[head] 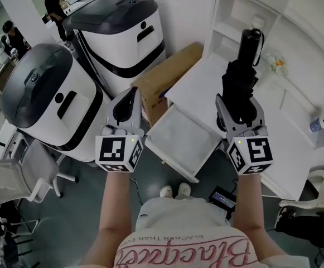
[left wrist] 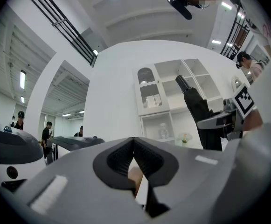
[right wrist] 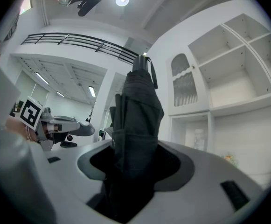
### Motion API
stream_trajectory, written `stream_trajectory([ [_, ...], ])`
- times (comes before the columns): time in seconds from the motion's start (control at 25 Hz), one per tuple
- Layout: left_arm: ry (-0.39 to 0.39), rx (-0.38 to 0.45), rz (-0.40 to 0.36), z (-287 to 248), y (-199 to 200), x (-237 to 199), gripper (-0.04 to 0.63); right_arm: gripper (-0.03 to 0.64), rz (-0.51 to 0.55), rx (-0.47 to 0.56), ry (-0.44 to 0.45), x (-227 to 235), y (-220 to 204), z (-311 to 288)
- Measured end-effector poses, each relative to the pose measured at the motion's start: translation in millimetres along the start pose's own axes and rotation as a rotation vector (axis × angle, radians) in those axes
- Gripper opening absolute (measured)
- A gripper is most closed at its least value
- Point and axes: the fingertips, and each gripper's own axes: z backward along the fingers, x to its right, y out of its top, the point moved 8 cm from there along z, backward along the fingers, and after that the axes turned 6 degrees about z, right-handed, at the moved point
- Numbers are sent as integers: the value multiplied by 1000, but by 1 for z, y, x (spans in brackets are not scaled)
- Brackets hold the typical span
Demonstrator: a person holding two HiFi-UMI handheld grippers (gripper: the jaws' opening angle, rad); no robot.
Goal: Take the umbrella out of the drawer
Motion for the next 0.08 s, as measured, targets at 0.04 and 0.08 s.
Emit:
stream_trajectory([
  [0.04, -1, 0, -2, 0, 0, 1, 8, 249, 0, 0, 1, 1, -1, 0],
  [0.08, -2, 1, -3, 0, 0, 2, 9, 249, -1, 0, 1, 1, -2, 1],
])
